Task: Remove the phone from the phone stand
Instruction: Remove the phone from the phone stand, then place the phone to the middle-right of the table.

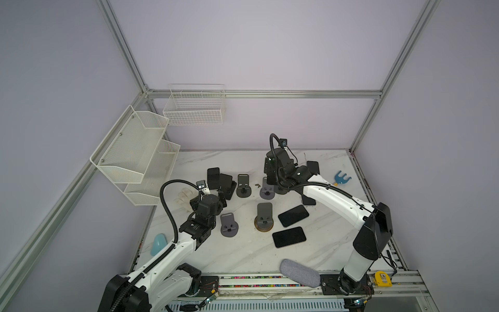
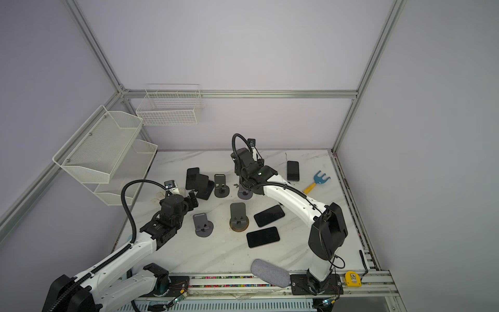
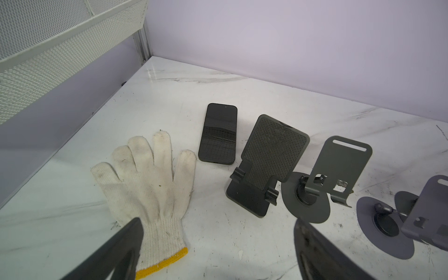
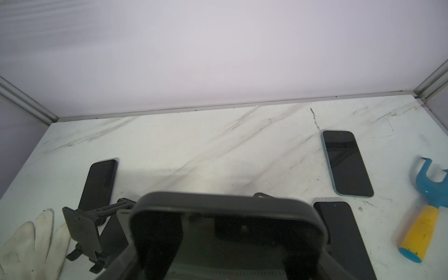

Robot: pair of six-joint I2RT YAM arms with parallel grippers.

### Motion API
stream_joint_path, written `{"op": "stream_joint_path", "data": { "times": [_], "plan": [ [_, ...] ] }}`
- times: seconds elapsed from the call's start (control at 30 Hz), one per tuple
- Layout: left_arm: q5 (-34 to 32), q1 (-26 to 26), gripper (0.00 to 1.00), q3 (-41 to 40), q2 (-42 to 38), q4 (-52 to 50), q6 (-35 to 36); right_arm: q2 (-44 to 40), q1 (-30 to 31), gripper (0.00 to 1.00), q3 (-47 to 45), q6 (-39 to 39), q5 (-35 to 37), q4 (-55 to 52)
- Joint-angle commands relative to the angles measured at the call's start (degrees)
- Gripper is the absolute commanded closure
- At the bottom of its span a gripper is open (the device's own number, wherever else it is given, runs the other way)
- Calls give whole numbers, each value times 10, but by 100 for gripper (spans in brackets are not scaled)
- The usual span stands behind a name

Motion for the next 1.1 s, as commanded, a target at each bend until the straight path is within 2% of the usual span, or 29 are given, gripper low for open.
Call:
{"op": "stream_joint_path", "data": {
  "times": [0.0, 0.17, 0.3, 0.43, 0.67, 0.87, 0.97, 1.07],
  "plan": [
    [-20, 0, 5, -21, -3, 26, 13, -71, -33, 46, -41, -1, -6, -29],
    [-48, 0, 5, -17, -8, 14, 27, -199, -72, 49, -159, 26, -15, -41],
    [-49, 0, 5, -18, -15, 17, 28, -273, -104, 49, -228, 59, -23, -95],
    [-49, 0, 5, -20, -8, 21, 28, -330, -131, 50, -297, 87, -79, -115],
    [-45, 0, 5, -14, 5, 18, 29, -337, -137, 50, -377, 146, -149, -176],
    [-41, 0, 5, -17, 2, 19, 25, -352, -138, 51, -443, 189, -142, -175],
    [-30, 0, 5, -13, 3, 15, 24, -330, -138, 51, -438, 198, -129, -169],
    [-36, 0, 5, -16, 3, 17, 21, -303, -145, 50, -456, 208, -150, -144]
  ]
}}
